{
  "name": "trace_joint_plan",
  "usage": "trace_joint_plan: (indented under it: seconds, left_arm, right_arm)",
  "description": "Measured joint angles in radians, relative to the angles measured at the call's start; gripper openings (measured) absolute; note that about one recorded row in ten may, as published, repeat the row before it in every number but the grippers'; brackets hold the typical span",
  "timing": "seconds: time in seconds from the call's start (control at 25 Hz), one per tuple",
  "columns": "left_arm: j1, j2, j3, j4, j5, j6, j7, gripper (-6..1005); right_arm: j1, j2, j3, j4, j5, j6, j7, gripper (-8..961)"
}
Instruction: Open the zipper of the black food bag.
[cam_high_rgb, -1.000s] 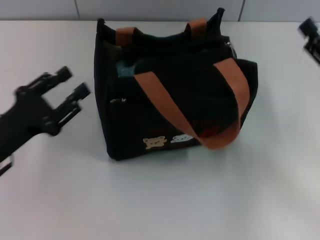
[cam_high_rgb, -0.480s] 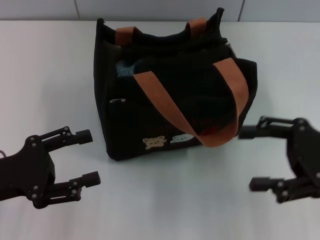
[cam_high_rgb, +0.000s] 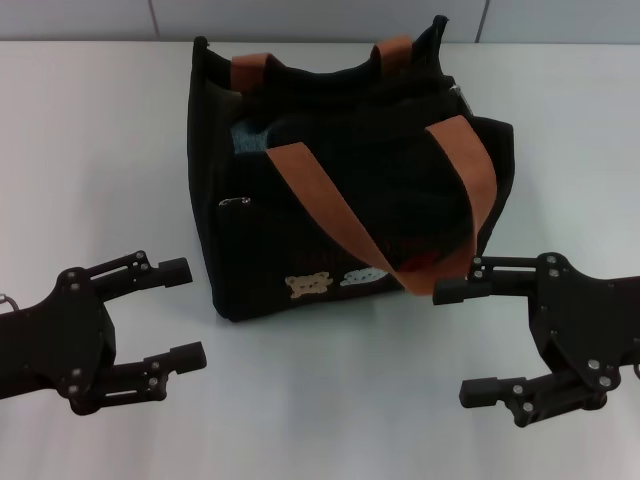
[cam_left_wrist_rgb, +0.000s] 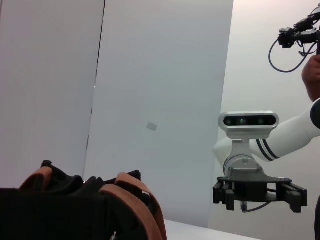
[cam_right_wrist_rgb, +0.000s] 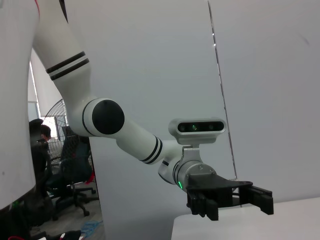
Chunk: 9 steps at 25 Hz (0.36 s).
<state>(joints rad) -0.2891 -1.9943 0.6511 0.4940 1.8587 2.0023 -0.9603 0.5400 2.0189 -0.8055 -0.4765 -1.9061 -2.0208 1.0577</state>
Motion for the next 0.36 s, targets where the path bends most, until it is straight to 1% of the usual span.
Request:
trace_joint_plan:
  seconds: [0.36]
  left_arm:
    - [-0.011,0.0,0.001,0.0,0.0,-0.001,-0.001,798]
  right_arm:
    - [0.006,0.003,-0.002,-0.008,-0.001,0.01,0.015,826]
